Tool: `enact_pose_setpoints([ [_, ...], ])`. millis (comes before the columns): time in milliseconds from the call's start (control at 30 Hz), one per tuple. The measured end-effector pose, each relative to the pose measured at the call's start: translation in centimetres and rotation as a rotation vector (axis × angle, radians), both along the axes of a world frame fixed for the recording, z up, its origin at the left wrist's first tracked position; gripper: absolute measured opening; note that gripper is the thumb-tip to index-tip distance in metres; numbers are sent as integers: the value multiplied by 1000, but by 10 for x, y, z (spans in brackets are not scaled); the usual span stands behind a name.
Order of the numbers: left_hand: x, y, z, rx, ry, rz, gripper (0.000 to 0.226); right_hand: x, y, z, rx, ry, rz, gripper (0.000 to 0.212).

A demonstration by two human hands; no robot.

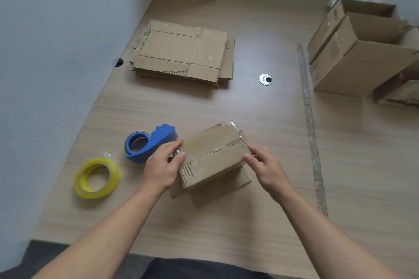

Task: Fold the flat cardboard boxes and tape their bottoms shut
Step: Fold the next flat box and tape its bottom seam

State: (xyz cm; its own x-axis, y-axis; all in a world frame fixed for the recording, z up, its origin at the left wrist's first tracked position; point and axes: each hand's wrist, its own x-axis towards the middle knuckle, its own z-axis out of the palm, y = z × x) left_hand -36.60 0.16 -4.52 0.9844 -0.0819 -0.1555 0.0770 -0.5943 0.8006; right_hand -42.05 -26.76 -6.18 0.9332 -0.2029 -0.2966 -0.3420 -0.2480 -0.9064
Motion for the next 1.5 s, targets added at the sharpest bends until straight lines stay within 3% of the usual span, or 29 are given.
enact_pose_setpoints([
  [167,-3,-7,-2,2,45,95,33,-6,-18,-5,-22,-3,149,49],
  [300,-2,-15,-2,33,47,153,27,-5,-20,-9,28,-45,147,53],
  [467,3,-16,1,5,128,145,29,1,-12,-5,122,-51,111,39],
  [600,15,-21,8,-45,212,141,29,8,-5,14,-182,-227,-10,5],
  [667,16,-21,9,-103,285,140,25,14,-6,30,-218,-305,19,15],
  [800,23,-13,19,-192,366,133,27,16,-17,53,-154,-281,226,33],
  [900,26,-11,25,-193,406,84,24,15,-23,61,-87,-267,281,33],
  [1067,33,-8,30,-195,452,50,26,14,-24,63,-33,-278,345,61],
  [1167,38,-4,31,-188,431,40,26,11,-24,58,-59,-302,372,87],
  [1200,40,-3,31,-192,411,42,23,10,-24,56,-74,-329,359,87],
  [1333,39,-6,26,-241,280,4,20,5,-22,41,-77,-414,194,67],
  [1500,24,-17,17,-4,70,70,54,-7,-18,20,-87,-346,87,54],
])
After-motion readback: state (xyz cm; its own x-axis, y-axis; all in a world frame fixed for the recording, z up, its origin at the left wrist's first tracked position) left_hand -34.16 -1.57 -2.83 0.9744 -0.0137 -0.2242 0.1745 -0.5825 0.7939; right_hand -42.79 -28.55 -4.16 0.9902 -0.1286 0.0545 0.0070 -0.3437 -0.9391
